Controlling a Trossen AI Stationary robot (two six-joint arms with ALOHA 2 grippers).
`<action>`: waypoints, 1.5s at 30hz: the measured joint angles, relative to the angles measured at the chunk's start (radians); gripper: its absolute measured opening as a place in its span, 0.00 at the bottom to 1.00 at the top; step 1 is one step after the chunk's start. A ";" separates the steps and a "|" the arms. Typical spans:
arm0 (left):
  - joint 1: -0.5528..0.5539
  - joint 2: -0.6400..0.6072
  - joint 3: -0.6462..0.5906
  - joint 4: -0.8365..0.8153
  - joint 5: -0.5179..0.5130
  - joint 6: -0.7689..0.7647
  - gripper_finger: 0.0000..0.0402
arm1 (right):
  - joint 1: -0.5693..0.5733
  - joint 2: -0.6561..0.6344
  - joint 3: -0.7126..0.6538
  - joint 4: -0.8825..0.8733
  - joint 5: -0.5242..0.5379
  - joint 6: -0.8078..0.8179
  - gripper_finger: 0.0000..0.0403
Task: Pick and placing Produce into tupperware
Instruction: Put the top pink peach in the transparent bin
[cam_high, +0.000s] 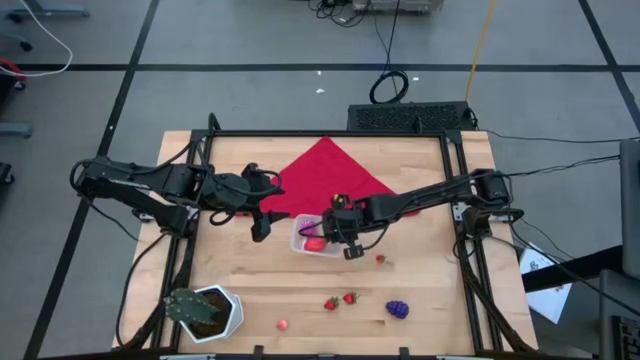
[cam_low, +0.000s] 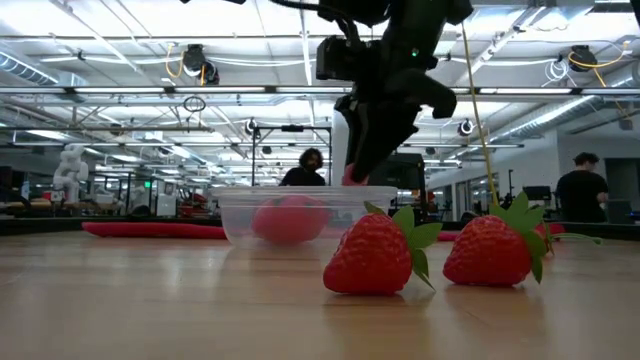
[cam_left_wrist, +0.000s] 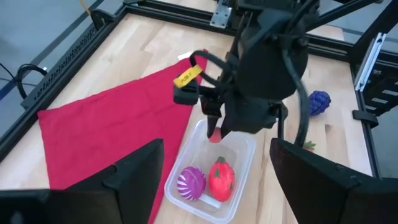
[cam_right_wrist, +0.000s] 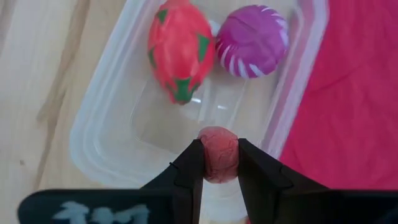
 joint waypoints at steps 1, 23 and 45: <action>0.000 0.000 0.000 0.000 -0.003 0.001 0.74 | -0.001 0.001 -0.001 0.000 -0.001 -0.001 0.18; 0.000 0.000 0.000 0.002 -0.059 0.019 0.74 | -0.020 0.063 -0.002 0.030 -0.026 -0.020 0.18; 0.000 0.000 0.000 0.002 -0.059 0.024 0.74 | -0.047 0.063 -0.002 0.010 -0.052 -0.018 0.18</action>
